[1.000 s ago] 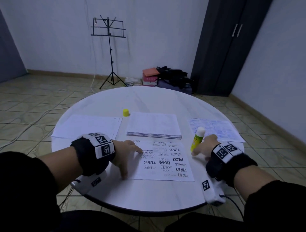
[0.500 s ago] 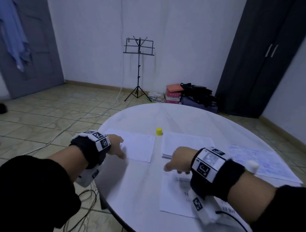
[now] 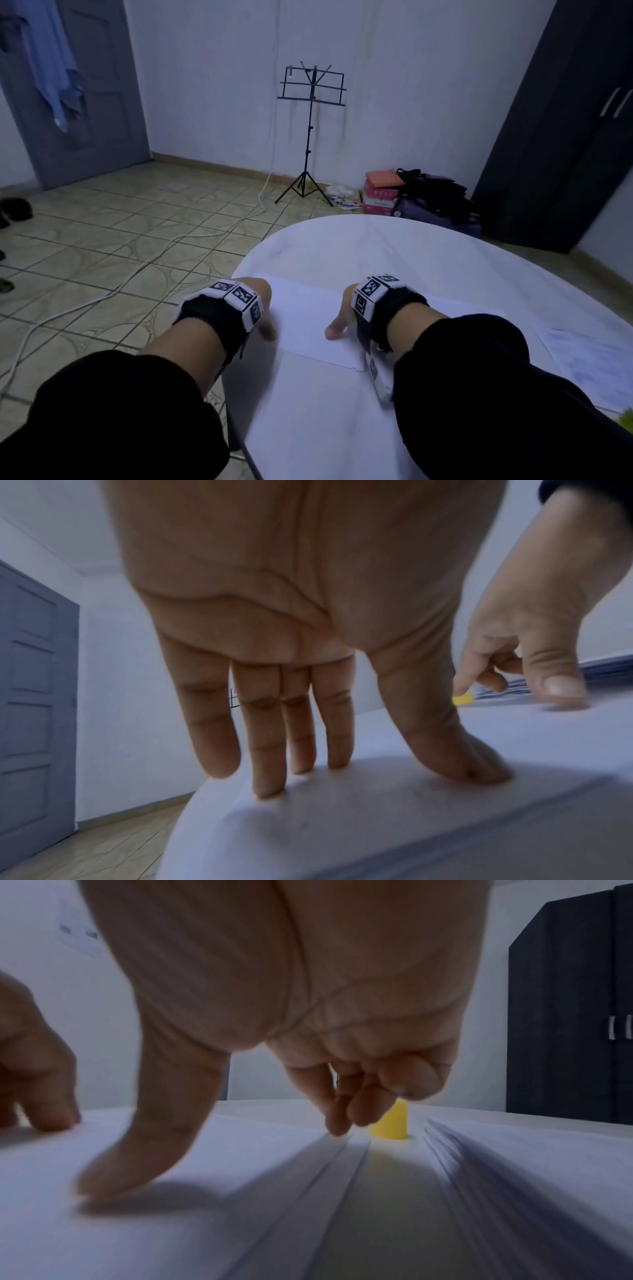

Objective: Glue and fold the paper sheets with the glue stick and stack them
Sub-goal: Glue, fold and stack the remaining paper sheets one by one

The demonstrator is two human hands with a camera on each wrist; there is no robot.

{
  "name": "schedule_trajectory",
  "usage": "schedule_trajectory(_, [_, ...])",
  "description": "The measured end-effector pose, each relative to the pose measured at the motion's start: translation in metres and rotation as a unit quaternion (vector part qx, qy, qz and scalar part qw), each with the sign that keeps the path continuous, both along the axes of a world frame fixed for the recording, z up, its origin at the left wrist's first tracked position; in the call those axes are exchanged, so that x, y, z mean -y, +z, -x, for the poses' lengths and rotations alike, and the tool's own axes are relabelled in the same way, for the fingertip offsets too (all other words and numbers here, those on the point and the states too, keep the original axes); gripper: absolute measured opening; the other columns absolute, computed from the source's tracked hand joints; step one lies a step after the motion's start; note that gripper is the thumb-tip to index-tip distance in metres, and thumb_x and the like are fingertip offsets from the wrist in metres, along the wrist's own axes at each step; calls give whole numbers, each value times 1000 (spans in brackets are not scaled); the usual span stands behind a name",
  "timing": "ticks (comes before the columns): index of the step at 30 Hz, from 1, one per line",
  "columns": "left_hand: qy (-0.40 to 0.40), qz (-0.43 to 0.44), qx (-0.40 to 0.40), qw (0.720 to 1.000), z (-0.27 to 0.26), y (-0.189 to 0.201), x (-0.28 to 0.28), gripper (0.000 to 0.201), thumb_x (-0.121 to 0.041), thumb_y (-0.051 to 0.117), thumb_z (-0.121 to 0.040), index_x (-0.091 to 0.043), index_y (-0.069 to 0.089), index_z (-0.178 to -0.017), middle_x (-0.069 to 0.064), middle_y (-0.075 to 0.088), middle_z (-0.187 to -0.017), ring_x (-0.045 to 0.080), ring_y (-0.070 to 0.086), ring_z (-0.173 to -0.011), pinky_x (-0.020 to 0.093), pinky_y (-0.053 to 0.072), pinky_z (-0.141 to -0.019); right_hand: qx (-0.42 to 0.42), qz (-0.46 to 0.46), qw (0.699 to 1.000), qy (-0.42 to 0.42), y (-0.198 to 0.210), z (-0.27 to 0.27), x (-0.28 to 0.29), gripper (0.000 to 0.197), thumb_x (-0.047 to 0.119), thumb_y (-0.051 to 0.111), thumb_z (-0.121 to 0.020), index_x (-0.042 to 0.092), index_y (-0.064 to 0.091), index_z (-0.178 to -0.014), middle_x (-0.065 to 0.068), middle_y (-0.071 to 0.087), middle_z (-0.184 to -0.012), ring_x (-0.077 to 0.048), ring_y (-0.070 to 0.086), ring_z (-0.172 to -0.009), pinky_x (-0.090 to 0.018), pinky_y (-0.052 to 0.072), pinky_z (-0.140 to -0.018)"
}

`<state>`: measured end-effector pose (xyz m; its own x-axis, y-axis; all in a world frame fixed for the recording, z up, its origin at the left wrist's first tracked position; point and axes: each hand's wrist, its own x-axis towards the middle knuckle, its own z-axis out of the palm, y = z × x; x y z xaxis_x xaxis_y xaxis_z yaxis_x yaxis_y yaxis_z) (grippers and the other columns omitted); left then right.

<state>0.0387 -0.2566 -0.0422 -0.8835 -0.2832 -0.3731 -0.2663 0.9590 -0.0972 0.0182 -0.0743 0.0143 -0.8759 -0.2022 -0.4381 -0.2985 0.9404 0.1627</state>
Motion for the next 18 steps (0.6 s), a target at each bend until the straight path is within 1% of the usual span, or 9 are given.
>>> schedule_trajectory(2, [10, 15, -5, 1000, 3, 0, -2, 44, -58, 76, -56, -21, 54, -66, 0, 62, -74, 17, 56, -65, 30, 48, -75, 14, -9, 1000, 9, 0, 6, 2, 55, 69, 72, -58, 17, 57, -64, 4, 63, -68, -20, 63, -73, -30, 52, -82])
schedule_trajectory(4, [56, -9, -12, 998, 18, -14, 4, 67, -66, 76, -27, -16, 52, -66, 8, 66, -80, 34, 62, -72, 51, 50, -75, 13, -15, 1000, 21, -2, 9, 3, 54, 69, 72, -57, 18, 60, -66, 5, 64, -69, -19, 66, -75, -31, 53, -84])
schedule_trajectory(5, [73, -23, -7, 997, 24, -20, 6, 75, -66, 75, -16, -15, 51, -65, 11, 66, -80, 39, 63, -72, 56, 50, -73, 13, -19, 999, 26, -2, 10, 4, 53, 69, 72, -57, 18, 60, -67, 4, 66, -72, -20, 67, -78, -33, 53, -86])
schedule_trajectory(7, [84, -9, 5, 996, 26, -15, 0, 81, -64, 76, -5, -15, 51, -64, 12, 65, -78, 41, 63, -71, 58, 50, -73, 16, -15, 999, 32, -4, 12, 6, 51, 66, 74, -57, 17, 61, -67, 2, 68, -79, -21, 68, -83, -35, 52, -89])
schedule_trajectory(10, [74, -15, 21, 997, 24, -12, -3, 77, -61, 79, -12, -15, 50, -66, 13, 65, -83, 41, 64, -76, 56, 51, -75, 9, 4, 1000, 28, -7, 9, 6, 49, 62, 75, -59, 17, 59, -69, 1, 66, -82, -22, 66, -82, -33, 51, -86])
schedule_trajectory(11, [73, -12, 16, 997, 26, -15, -1, 81, -63, 78, -6, -16, 50, -66, 12, 65, -83, 40, 64, -76, 55, 51, -75, -4, 17, 999, 27, -10, 8, 6, 48, 60, 76, -59, 18, 57, -73, 2, 65, -83, -23, 65, -84, -32, 51, -84])
schedule_trajectory(13, [61, 0, 13, 998, 31, -20, 1, 86, -67, 71, 4, -19, 51, -64, 8, 64, -79, 35, 62, -75, 54, 51, -76, -28, 66, 997, 9, -14, 4, 3, 49, 55, 79, -58, 21, 53, -83, 2, 64, -94, -26, 62, -97, -34, 48, -87])
schedule_trajectory(15, [52, -13, 22, 998, 31, -25, 3, 78, -69, 73, -6, -21, 55, -65, 3, 63, -74, 28, 60, -73, 52, 51, -76, -23, 131, 990, -48, -15, -1, 0, 57, 49, 79, -63, 19, 50, -102, 1, 59, -109, -27, 55, -110, -36, 43, -94])
schedule_trajectory(18, [60, -16, 14, 998, 34, -32, 11, 83, -74, 62, 2, -21, 54, -62, 3, 63, -75, 30, 61, -78, 52, 49, -80, 21, 232, 966, -115, -19, -8, -8, 56, 43, 77, -72, 12, 55, -113, -3, 60, -116, -26, 56, -113, -36, 41, -102])
